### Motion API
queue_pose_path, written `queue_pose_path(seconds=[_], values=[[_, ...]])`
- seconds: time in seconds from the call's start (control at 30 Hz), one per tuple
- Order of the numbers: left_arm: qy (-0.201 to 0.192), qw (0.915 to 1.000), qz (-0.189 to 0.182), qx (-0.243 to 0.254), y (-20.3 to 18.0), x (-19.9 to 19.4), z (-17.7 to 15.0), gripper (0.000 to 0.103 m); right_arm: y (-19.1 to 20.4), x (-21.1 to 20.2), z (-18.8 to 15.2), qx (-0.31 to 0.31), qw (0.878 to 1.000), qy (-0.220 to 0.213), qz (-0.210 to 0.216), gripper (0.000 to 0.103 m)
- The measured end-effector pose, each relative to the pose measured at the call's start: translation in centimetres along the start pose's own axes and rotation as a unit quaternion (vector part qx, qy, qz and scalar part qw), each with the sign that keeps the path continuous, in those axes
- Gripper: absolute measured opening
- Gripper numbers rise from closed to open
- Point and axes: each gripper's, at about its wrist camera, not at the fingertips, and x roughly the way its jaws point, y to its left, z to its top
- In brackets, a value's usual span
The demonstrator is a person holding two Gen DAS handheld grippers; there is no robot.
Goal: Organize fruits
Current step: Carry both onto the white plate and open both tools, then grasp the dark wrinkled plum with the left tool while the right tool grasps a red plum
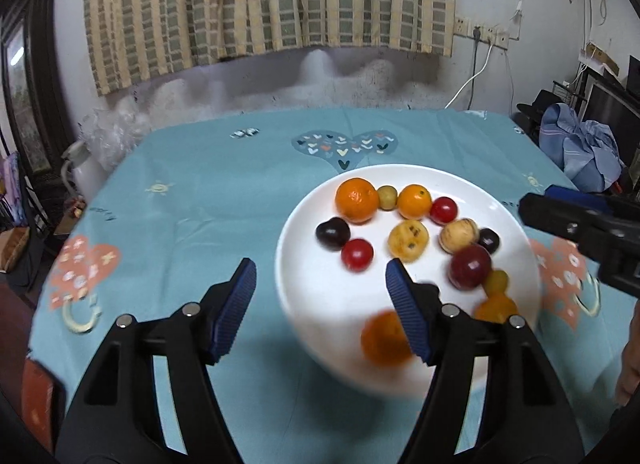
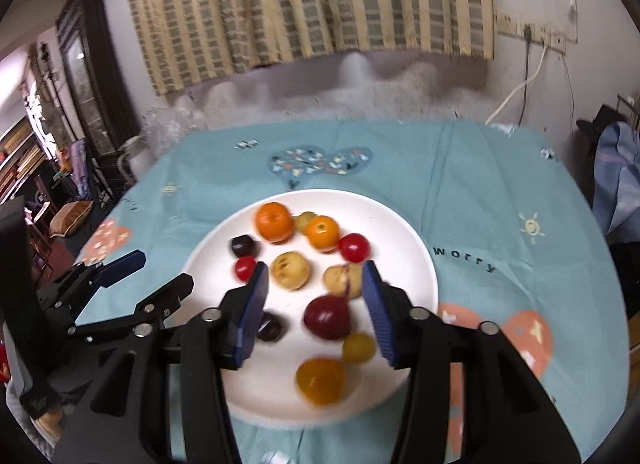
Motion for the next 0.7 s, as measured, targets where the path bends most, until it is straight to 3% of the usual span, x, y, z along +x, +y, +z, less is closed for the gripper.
queue_pose_path(seconds=[0.1, 0.2, 0.3, 0.5, 0.7], values=[[-0.012, 0.9999, -0.002, 0.007, 0.0, -3.6, -1.5, 0.071, 1.5, -4.6, -2.0, -0.011, 1.0, -0.025, 0.014, 0.054], [-0.03, 0.9994, 0.0, 0.019, -0.4, -8.1, -4.5, 0.077, 2.6, -8.3, -4.5, -0.015, 0.998, -0.046, 0.026, 0.063], [-0.03, 0.9992, -0.008, 0.025, -0.6, -10.3, -7.6, 0.081, 3.3, -10.7, -7.7, -0.019, 0.998, -0.052, 0.043, 0.063], [0.0, 0.997, -0.036, 0.068, -2.7, -11.1, -14.5, 0.081, 2.5, -10.7, -12.3, 0.041, 0.995, -0.046, 0.084, 0.063], [0.003, 0.9924, -0.04, 0.116, -4.2, -10.3, -16.4, 0.081, 1.1, -8.7, -14.3, 0.077, 0.993, -0.019, 0.088, 0.063]])
